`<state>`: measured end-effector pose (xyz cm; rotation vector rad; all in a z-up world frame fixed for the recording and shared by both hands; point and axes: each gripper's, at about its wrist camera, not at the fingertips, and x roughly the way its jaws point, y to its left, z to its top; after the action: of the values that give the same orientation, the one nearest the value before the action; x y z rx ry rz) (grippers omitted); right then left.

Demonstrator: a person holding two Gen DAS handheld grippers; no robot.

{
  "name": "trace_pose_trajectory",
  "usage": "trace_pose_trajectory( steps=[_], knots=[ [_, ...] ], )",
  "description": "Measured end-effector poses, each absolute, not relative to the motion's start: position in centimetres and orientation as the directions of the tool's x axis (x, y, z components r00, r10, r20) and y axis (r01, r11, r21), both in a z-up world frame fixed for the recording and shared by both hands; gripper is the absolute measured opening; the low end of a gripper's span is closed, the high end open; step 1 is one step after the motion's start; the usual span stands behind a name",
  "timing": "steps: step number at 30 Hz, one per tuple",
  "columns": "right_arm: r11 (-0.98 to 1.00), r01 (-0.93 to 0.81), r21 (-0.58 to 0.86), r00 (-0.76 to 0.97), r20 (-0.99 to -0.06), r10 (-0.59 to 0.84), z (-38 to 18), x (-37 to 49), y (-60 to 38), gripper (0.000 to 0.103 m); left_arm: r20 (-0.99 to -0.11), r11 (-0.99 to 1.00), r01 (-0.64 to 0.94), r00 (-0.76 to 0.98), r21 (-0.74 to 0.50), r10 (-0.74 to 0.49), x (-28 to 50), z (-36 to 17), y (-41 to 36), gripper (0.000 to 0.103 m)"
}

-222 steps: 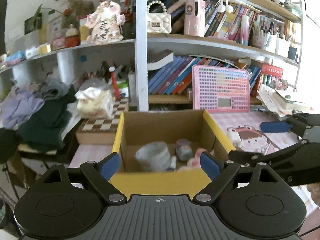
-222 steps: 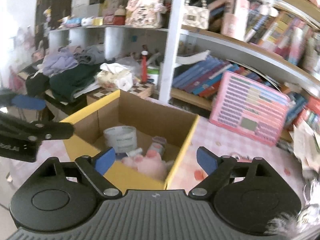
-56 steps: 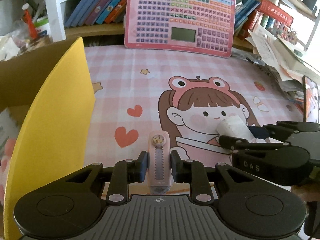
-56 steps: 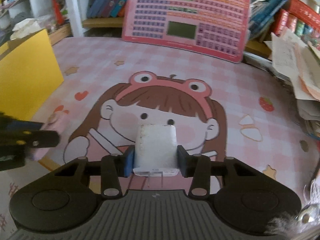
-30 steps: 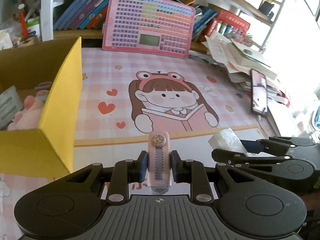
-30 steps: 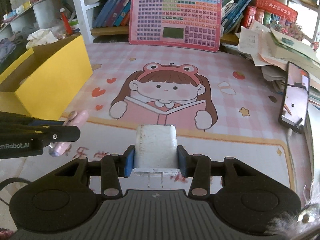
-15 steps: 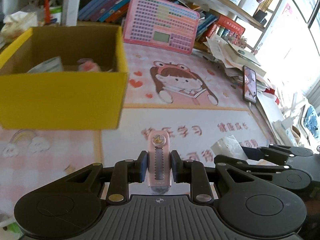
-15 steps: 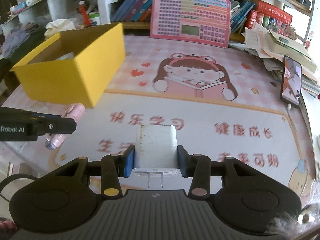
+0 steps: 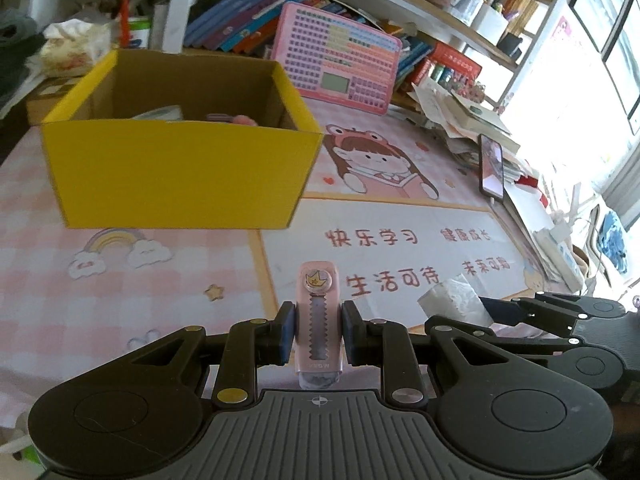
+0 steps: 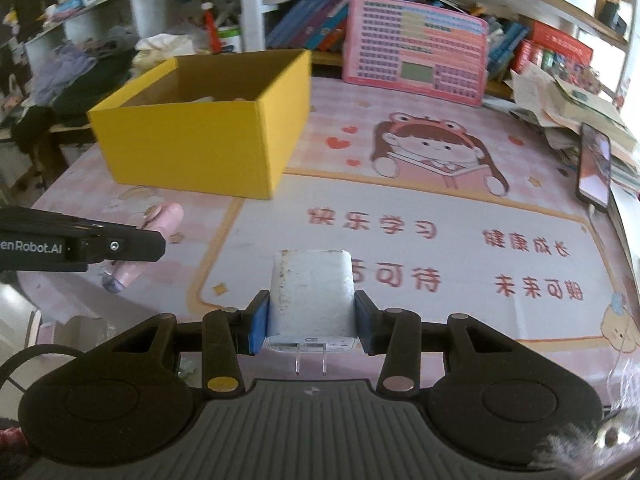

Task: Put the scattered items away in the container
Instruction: 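Carry the pink tube and white charger over the yellow box with both tools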

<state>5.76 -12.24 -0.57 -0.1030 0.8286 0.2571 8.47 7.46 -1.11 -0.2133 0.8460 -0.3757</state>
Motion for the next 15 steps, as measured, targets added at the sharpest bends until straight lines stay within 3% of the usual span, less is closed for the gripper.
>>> trace_pose_trajectory(
  steps=[15],
  knots=[
    [0.900, -0.436, -0.008, 0.613, -0.735, 0.291, -0.5, 5.2, -5.4, 0.041, -0.679, 0.937, 0.109, 0.661, -0.333, -0.318, 6.2, -1.0, 13.6, 0.023]
  ],
)
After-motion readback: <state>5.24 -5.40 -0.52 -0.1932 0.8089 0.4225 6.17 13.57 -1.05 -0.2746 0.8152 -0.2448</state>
